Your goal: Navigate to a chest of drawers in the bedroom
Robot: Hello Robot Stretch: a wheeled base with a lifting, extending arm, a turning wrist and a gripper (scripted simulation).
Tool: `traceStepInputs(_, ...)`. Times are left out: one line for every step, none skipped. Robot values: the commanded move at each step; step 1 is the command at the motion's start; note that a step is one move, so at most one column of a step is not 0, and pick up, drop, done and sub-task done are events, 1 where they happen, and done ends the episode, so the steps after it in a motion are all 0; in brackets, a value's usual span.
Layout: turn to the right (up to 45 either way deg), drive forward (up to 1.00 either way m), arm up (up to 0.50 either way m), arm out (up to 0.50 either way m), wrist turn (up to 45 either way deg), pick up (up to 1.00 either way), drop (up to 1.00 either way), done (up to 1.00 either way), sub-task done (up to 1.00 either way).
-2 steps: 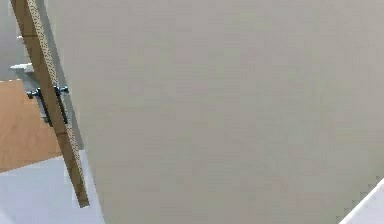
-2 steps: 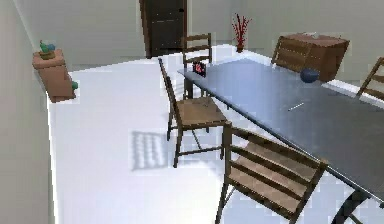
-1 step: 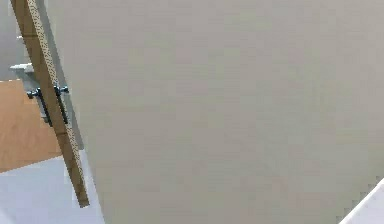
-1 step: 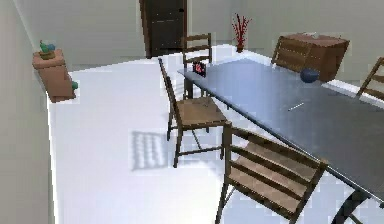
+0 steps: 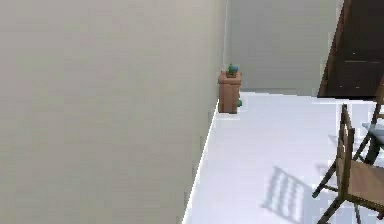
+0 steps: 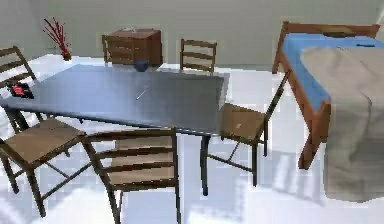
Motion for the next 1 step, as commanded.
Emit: traceStepInputs(-42.0, 0.0, 0.0, 0.0, 0.0, 0.0, 0.0, 0.0, 0.0)
